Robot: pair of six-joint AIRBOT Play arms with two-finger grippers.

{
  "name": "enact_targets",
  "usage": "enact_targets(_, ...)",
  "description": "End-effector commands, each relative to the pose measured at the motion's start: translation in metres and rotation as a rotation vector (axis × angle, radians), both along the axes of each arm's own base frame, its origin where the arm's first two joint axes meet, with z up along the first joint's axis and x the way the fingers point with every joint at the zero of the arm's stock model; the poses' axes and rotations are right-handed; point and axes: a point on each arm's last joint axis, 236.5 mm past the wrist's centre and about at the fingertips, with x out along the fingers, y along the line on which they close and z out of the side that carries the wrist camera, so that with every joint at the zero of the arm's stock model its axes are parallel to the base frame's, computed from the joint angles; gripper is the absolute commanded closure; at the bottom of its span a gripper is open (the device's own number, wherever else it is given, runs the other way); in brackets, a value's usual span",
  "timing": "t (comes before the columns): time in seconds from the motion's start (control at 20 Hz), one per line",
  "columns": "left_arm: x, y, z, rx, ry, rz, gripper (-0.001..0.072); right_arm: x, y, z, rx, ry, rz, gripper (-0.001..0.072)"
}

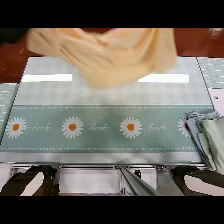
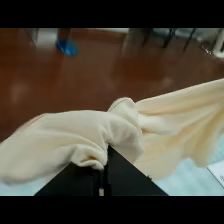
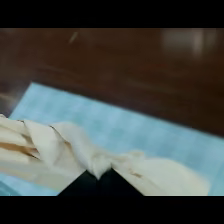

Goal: Fold the shirts.

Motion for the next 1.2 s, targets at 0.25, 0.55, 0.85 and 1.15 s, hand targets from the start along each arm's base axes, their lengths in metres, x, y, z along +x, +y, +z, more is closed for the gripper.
enact_targets(0.25, -0.128, 0.081, 0.062, 0.333, -0.184, 0.432, 0.0684, -0.183, -0.085, 0.101, -0.228, -0.311, -0.245, 0.0689)
enact_targets(0.55, -0.13, 0.055, -0.046, 0.211, 0.087, 0.293, 0.0684, -0.184, -0.086, 0.03, -0.263, -0.081, -0.224, 0.0689)
enact_targets(0.85, -0.118, -0.004, -0.241, -0.05, 0.542, -0.028, 0.0684, -0.074, -0.082, -0.127, -0.314, 0.275, -0.208, 0.0689)
enact_targets(1.15, -0.093, -0.008, -0.37, -0.097, 0.744, 0.066, 0.0685, 0.049, -0.04, -0.254, -0.133, 0.512, -0.175, 0.0689)
